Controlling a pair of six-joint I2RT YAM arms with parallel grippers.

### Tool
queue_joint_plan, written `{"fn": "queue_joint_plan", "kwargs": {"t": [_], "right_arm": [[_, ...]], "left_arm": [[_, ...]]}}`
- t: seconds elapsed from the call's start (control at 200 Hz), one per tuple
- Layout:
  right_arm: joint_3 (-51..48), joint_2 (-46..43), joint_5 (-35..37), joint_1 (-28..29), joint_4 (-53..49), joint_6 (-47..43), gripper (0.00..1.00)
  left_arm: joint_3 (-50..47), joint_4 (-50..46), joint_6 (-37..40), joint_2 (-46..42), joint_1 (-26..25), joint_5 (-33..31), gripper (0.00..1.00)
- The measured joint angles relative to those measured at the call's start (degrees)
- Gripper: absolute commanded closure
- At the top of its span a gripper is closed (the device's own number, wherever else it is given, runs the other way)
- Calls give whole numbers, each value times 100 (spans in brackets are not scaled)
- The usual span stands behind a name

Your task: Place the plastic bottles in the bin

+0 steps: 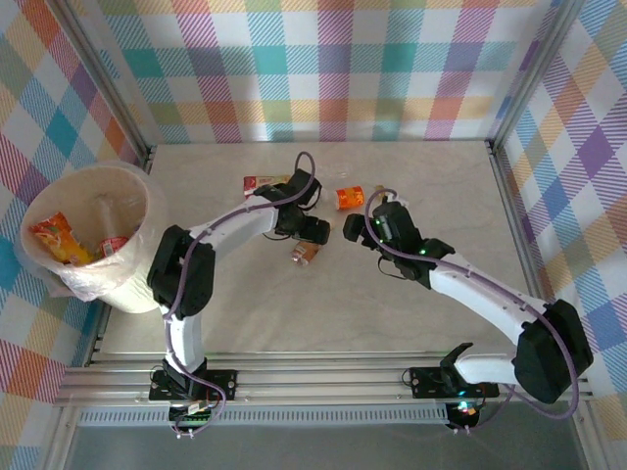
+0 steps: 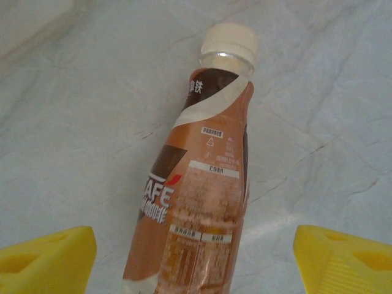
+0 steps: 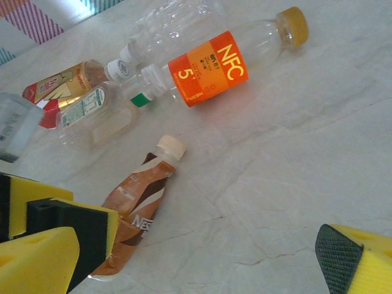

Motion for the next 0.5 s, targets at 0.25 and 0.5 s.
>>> {"fn": "queue_joint_plan", "kwargs": {"t": [0.25, 0.5], "right_arm": [[-50, -24, 153, 0, -42, -177, 0], [-50, -24, 190, 0, -42, -238, 0]], "left_arm": [[483, -127, 236, 826, -90, -173, 27], [647, -286, 420, 1303, -177, -533, 36]]}}
